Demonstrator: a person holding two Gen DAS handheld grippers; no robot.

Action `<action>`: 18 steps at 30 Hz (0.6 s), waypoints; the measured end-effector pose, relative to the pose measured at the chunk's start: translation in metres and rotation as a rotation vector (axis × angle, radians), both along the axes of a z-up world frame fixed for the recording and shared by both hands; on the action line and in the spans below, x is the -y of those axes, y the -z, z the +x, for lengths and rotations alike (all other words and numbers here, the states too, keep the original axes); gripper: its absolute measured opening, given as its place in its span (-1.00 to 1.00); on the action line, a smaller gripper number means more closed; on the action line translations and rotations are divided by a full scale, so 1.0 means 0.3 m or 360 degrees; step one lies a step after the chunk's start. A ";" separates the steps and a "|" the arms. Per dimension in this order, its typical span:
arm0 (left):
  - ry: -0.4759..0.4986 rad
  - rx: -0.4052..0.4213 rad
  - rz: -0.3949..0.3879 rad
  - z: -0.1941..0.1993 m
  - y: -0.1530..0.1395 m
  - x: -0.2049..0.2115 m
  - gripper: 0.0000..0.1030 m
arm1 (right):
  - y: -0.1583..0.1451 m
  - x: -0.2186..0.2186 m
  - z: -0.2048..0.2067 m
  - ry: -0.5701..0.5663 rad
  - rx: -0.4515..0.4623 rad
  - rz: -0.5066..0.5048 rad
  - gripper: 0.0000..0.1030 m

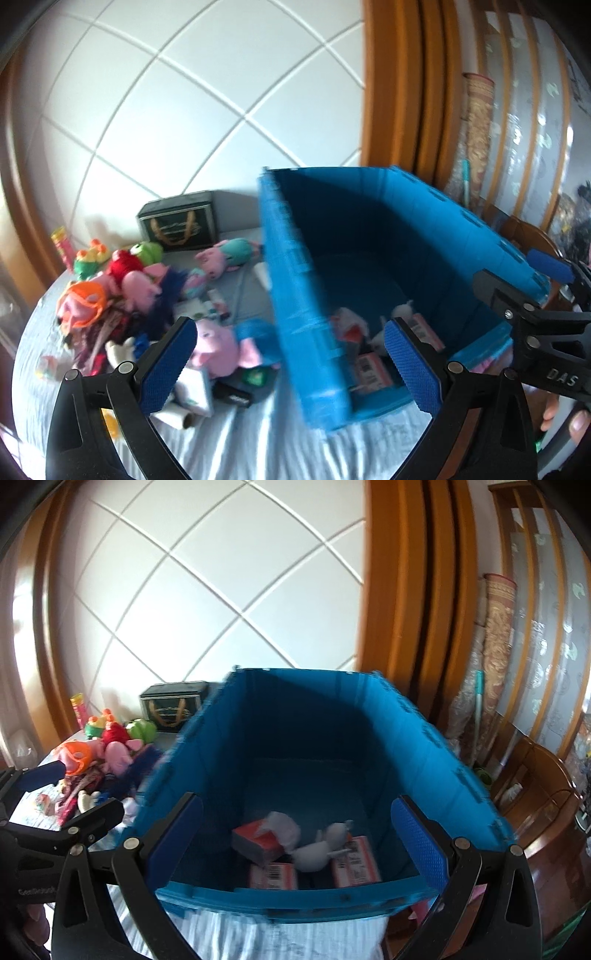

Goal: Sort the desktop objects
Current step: 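Move both tools back from the crate toward the toy pile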

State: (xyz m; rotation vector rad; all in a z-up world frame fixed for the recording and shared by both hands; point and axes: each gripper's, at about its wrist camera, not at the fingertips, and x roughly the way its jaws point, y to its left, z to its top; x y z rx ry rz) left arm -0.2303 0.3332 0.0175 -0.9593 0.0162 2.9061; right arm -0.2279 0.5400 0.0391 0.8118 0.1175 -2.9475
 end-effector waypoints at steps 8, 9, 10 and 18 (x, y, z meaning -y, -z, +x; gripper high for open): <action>-0.0173 0.0033 0.0026 0.095 0.078 0.442 0.99 | 0.020 0.402 0.036 -0.0157 -0.0019 -0.0002 1.00; -0.0197 0.0043 0.0026 0.108 0.091 0.502 0.99 | 0.024 0.460 0.042 -0.0179 -0.0024 -0.0009 1.00; -0.0227 0.0058 0.0025 0.119 0.107 0.567 0.99 | 0.030 0.514 0.050 -0.0199 -0.0028 -0.0016 1.00; -0.0412 0.0259 -0.0032 0.175 0.290 0.969 0.99 | 0.183 0.956 0.115 -0.0331 0.0052 0.0050 1.00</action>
